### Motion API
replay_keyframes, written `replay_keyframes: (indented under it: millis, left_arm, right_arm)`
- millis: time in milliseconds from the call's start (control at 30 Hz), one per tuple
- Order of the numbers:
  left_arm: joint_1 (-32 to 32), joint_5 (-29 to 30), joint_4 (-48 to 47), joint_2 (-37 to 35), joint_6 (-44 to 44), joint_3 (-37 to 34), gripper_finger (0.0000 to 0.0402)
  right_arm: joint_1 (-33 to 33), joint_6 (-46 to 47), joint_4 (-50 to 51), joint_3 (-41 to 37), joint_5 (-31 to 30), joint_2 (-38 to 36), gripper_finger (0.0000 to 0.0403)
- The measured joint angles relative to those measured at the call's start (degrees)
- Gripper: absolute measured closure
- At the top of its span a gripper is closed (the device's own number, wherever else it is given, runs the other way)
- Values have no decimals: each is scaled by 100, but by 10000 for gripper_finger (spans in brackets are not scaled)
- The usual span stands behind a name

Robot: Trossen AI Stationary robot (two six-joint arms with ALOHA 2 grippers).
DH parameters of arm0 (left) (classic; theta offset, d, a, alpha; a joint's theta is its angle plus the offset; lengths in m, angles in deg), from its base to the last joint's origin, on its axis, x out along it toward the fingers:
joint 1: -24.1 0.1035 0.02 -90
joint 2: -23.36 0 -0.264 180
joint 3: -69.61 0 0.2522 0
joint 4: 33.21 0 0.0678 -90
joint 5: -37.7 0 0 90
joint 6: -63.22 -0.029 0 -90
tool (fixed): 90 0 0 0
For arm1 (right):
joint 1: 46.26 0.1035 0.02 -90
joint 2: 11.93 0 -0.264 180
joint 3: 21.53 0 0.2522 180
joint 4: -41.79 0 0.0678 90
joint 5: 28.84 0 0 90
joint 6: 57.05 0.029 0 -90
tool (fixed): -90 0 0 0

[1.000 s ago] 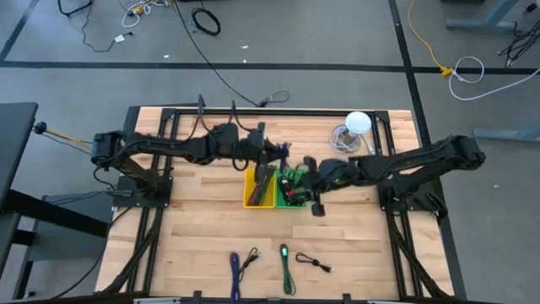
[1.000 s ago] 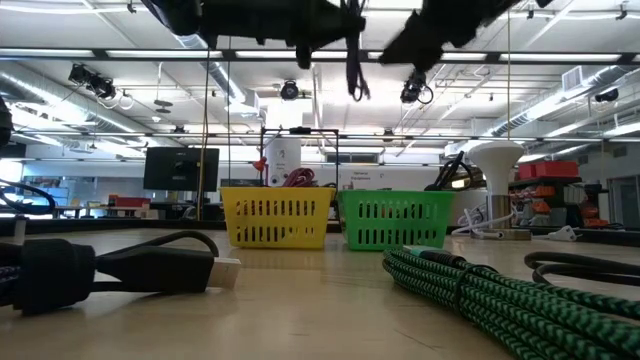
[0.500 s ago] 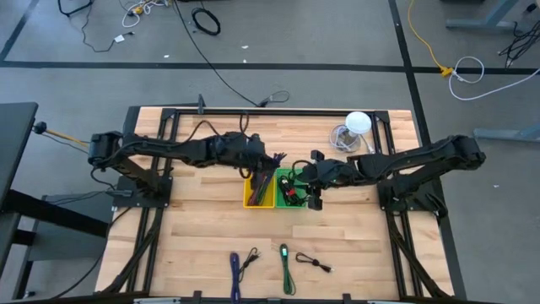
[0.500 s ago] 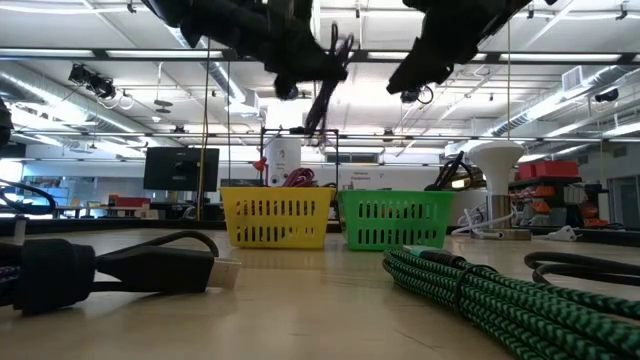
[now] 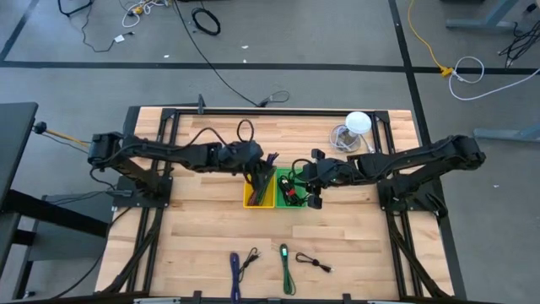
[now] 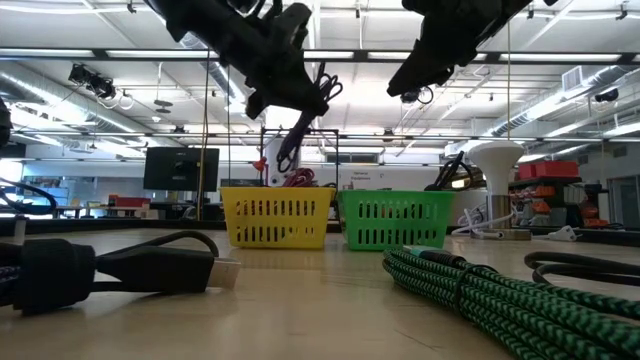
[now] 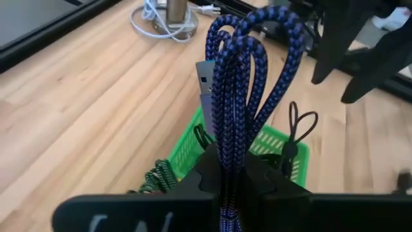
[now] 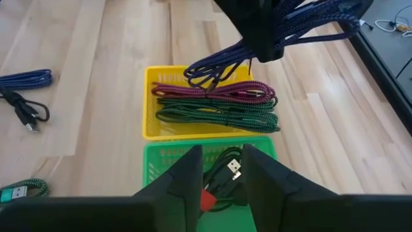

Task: Pick & Place USB Port
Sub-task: Put the violet charger cable into the yellow basket

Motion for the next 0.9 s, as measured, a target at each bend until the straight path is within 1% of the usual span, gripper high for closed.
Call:
replay_keyframes:
  millis: [167,367,667,833,900]
  left_arm:
    - [-310,590,88,110,394,2,385]
    - [-617,953,103,479,719,-4,385]
    - [-646,1241,154,964,1268,-2,385]
    - [-649,1245,135,1238,1498,-2,385]
    - [-639,1263,148,1307,1609,0,379]
  right_arm:
    - [0,-1,-2,2,1,-2,294]
    - [0,-4,-2,4,-2,-4,294]
    - [0,-2,-2,4,7,-4,294]
    - [0,-4,-4,7,9,-4,294]
    - [-1,-4,-4,7,9,-4,293]
